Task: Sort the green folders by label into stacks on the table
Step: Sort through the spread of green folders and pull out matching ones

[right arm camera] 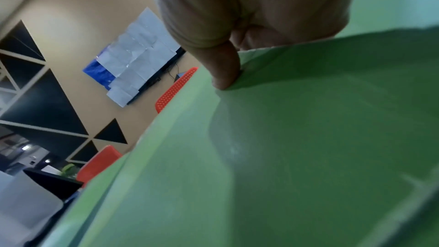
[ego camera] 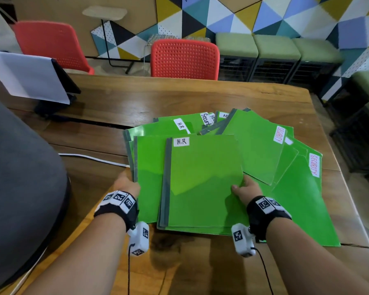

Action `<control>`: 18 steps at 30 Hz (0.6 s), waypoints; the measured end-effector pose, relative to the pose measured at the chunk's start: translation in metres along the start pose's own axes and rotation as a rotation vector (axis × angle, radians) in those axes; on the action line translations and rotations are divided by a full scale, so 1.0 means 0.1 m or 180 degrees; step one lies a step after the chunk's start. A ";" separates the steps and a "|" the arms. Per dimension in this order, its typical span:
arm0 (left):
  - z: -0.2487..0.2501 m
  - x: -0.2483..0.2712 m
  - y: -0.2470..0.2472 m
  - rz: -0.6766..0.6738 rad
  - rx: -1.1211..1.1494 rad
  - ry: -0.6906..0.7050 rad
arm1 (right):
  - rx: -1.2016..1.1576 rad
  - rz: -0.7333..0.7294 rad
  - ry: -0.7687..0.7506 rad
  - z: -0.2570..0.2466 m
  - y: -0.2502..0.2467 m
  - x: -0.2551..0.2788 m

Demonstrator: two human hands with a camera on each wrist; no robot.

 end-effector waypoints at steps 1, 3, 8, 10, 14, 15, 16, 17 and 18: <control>0.00 -0.01 0.01 -0.0059 0.0054 0.0005 | 0.0079 0.0068 0.0042 0.06 -0.02 0.02; 0.05 0.00 0.06 -0.0156 0.0125 0.0079 | 0.0085 0.0067 0.0103 0.14 -0.03 0.06; 0.05 0.15 0.04 0.0030 0.0538 0.0079 | -0.0346 -0.0033 -0.0086 0.05 -0.14 0.14; 0.05 0.19 -0.04 0.0252 0.0800 0.0104 | -0.0485 0.0001 -0.0215 -0.03 -0.25 0.17; 0.17 0.29 -0.07 0.0135 0.1277 0.0344 | -0.0745 0.0082 -0.0257 -0.13 -0.42 0.24; 0.20 0.33 -0.05 0.0065 0.1303 0.0404 | -0.0736 0.0084 -0.0319 -0.16 -0.43 0.26; 0.22 0.35 0.00 0.0003 0.1332 0.0468 | -0.0706 0.0097 -0.0404 -0.19 -0.43 0.29; 0.24 0.38 0.06 -0.0072 0.1413 0.0510 | -0.0675 0.0104 -0.0470 -0.21 -0.42 0.30; 0.26 0.42 0.14 -0.0178 0.1567 0.0534 | -0.0662 0.0076 -0.0518 -0.22 -0.40 0.33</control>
Point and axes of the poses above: each hand's wrist, its own x-axis away from the middle knuckle, its own y-axis out of the palm, z = x × y, the point moved 10 cm from there along -x, towards the middle knuckle, and after that the axes turned 14 degrees about x, right-handed, at the moved point
